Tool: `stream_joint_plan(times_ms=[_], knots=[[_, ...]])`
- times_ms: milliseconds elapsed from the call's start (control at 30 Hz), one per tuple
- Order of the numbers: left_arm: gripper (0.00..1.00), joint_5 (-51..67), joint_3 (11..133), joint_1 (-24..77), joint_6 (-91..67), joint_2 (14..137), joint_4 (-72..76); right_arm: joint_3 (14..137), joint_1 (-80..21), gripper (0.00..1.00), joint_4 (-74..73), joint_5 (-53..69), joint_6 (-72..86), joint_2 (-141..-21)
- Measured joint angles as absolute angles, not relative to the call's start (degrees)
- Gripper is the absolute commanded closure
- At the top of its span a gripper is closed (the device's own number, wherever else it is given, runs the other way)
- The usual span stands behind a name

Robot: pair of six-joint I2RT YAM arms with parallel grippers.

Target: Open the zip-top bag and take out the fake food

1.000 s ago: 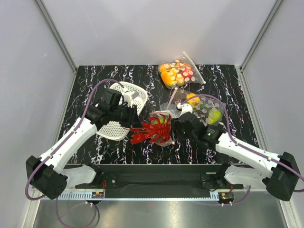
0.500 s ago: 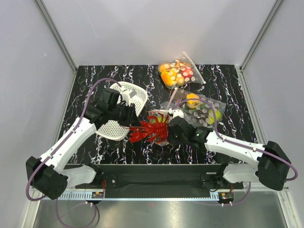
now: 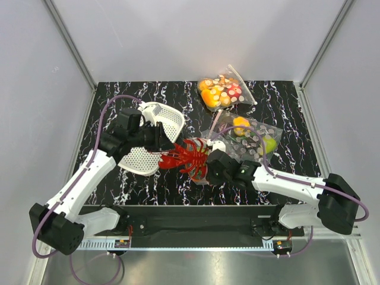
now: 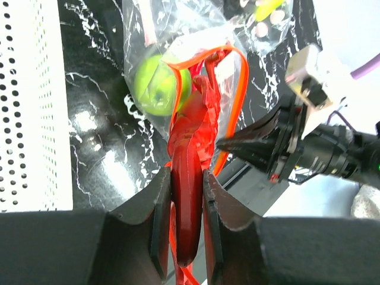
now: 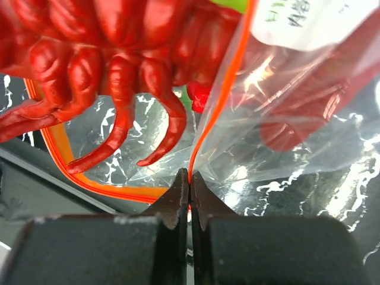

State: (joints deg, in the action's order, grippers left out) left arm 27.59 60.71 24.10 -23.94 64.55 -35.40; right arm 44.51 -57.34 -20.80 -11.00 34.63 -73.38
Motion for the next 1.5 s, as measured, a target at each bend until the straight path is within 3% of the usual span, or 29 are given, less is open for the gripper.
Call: stream_joint_plan(times_ms=[1233, 1500], knots=[[1.00, 24.9, 58.4, 23.3, -27.6, 60.5, -31.1, 50.1, -60.0, 0.98, -19.9, -14.3, 36.5, -80.9], [1.00, 24.8, 58.3, 23.1, -29.0, 59.9, -29.8, 51.0, -60.5, 0.89, -20.9, -15.1, 36.9, -82.3]])
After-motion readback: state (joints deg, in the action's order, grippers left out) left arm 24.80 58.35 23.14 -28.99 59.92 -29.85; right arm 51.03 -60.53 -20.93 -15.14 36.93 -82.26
